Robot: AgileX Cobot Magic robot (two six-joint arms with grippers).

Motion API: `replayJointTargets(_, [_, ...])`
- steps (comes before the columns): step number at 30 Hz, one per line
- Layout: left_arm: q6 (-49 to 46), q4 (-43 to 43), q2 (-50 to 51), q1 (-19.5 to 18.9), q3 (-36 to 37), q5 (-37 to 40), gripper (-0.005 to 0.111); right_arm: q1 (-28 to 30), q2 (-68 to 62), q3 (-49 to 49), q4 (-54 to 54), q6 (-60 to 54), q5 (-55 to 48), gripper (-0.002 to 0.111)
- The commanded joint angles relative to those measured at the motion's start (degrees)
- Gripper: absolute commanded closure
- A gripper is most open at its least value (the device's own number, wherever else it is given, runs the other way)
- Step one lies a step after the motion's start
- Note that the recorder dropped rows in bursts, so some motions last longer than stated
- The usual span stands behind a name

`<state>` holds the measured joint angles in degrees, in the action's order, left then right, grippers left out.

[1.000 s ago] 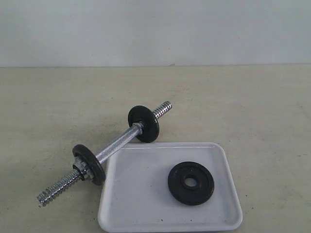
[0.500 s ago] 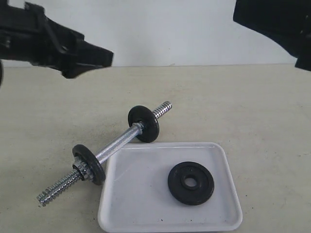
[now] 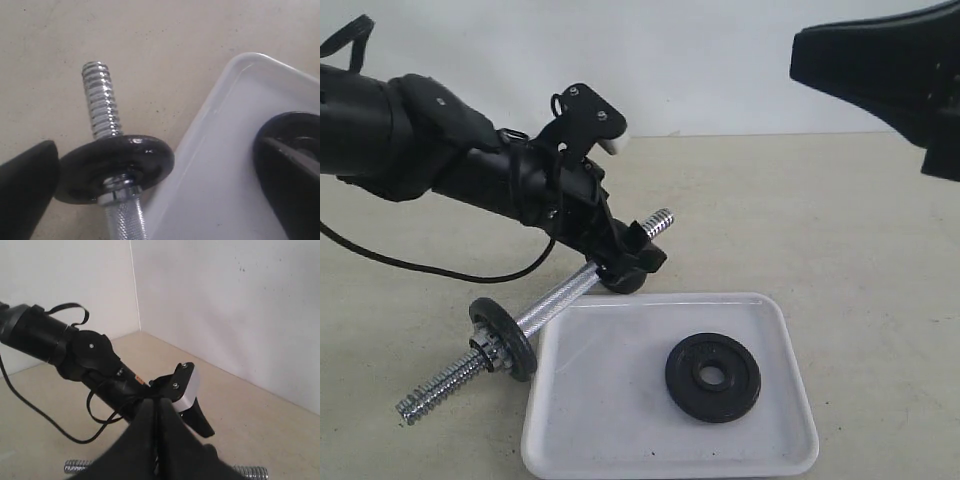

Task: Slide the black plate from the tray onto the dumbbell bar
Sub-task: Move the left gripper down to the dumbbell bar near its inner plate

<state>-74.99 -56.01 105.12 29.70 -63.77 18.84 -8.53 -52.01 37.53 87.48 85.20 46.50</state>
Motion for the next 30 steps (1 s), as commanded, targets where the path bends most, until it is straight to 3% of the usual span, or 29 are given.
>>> replayJointTargets(1, [14.14,17.1,2.15,0.84,-1.83,-1.1,-0.003,-0.05,-0.07,0.42,4.65,5.44,0.55,0.109])
replayJointTargets(8, [48.07,54.56,4.14,0.84,-2.24,2.44,-0.003,-0.05,-0.07,0.42,4.99,5.97,1.19,0.109])
replayJointTargets(11, [58.23,64.79,4.92,0.84,-2.24,5.43,-0.003,-0.05,-0.07,0.42,5.1,5.97,2.24,0.109])
replayJointTargets(13, [61.99,67.83,5.26,0.84,-2.24,6.08,-0.003,-0.05,-0.07,0.42,5.31,5.97,3.13,0.109])
replayJointTargets(24, [62.16,67.84,5.84,0.84,-2.24,-2.02,-0.003,-0.05,-0.07,0.31,7.57,8.7,9.67,0.109])
replayJointTargets(30, [62.08,70.04,8.04,0.84,-2.24,-2.11,-0.003,-0.05,-0.07,0.31,7.69,8.7,10.02,0.109])
